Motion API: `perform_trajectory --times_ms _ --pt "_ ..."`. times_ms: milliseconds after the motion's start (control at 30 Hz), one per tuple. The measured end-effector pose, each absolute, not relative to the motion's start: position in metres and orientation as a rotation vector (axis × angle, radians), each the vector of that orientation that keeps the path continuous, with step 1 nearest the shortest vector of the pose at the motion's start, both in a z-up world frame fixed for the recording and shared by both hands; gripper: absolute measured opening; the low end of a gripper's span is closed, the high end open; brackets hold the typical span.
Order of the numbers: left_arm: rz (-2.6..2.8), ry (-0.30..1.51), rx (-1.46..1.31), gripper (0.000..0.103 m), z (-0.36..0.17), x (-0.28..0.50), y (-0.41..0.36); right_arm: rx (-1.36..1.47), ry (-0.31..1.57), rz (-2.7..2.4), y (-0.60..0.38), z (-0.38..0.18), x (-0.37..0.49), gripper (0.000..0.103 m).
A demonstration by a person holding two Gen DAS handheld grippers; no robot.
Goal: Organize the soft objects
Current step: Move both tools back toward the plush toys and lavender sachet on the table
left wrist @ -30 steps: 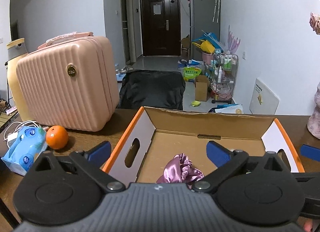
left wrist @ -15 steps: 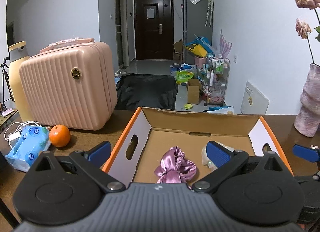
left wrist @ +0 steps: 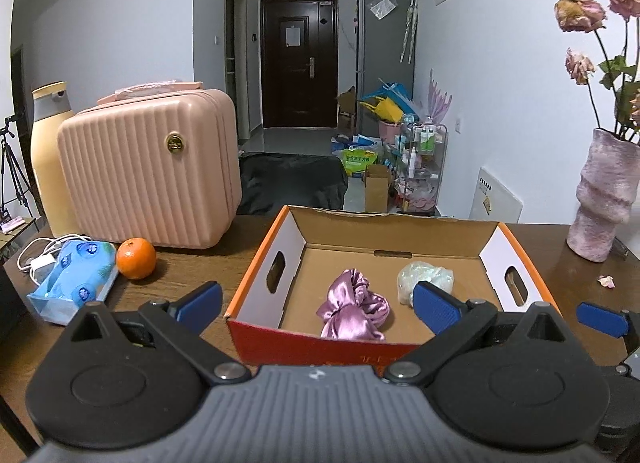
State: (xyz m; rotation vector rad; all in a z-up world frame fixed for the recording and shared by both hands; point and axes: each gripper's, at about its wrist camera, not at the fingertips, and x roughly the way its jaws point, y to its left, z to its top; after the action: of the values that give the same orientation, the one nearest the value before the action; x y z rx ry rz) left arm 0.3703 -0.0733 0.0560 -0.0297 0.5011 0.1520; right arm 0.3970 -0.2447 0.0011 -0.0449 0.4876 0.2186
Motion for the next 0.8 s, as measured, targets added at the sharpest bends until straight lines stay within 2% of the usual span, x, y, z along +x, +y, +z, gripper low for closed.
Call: perform_trajectory --times_ms 800 --pt "0.052 0.446 -0.007 0.103 0.048 0.267 -0.057 -0.077 0.455 0.2 -0.237 0.0 0.297 0.103"
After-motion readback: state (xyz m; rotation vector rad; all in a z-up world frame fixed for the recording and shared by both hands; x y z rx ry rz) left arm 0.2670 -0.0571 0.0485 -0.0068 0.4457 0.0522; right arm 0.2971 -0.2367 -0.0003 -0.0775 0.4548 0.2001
